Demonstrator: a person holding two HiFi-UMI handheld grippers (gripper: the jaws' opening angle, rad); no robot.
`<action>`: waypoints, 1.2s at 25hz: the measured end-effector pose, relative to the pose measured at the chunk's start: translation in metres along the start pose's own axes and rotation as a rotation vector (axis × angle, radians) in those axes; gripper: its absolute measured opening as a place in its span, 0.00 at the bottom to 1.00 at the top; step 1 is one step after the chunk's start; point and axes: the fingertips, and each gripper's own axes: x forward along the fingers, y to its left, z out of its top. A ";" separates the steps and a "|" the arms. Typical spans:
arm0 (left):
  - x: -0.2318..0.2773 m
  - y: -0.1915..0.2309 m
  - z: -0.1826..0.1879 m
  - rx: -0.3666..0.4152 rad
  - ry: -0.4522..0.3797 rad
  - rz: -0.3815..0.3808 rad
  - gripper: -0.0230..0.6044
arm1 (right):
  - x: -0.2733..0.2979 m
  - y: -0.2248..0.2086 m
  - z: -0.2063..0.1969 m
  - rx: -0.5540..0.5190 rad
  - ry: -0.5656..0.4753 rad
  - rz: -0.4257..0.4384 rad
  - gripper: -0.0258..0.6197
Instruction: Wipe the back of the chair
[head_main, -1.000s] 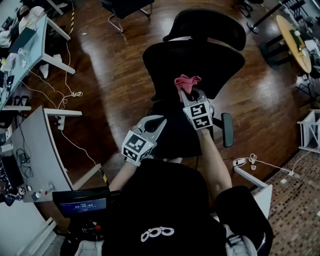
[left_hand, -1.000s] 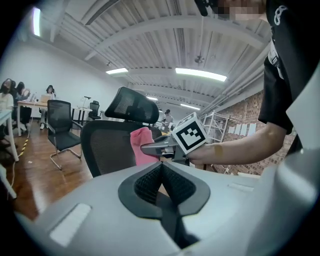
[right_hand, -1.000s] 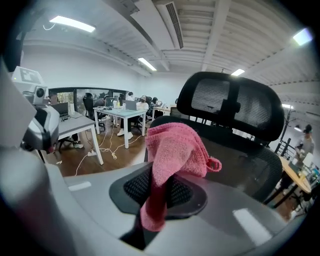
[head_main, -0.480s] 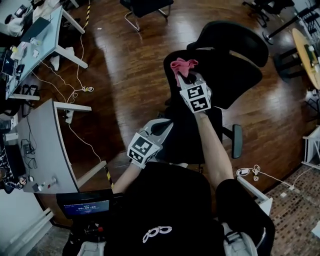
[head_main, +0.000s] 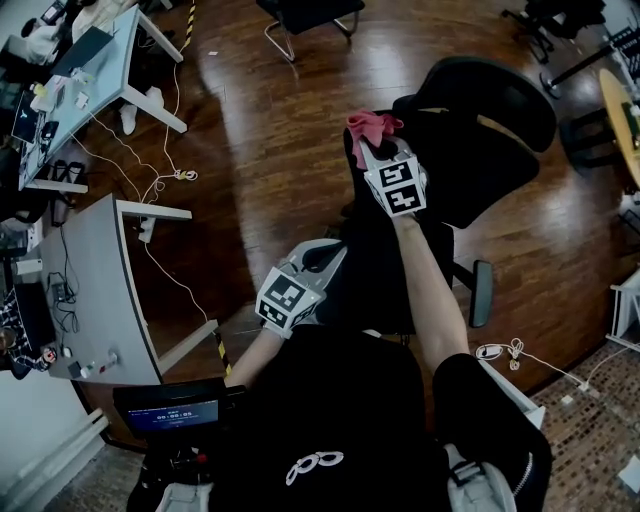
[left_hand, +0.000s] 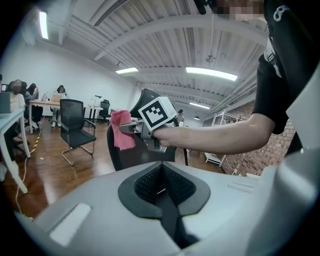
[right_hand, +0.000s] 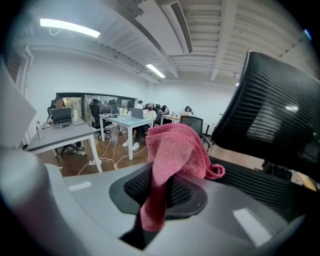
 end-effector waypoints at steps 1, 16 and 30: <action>0.001 -0.001 0.000 0.000 0.002 -0.002 0.02 | -0.003 -0.003 -0.002 0.006 0.001 -0.007 0.12; 0.055 -0.042 0.004 0.027 0.048 -0.090 0.02 | -0.097 -0.165 -0.084 0.153 0.068 -0.266 0.12; 0.079 -0.077 0.005 0.051 0.072 -0.131 0.02 | -0.220 -0.303 -0.179 0.256 0.187 -0.527 0.12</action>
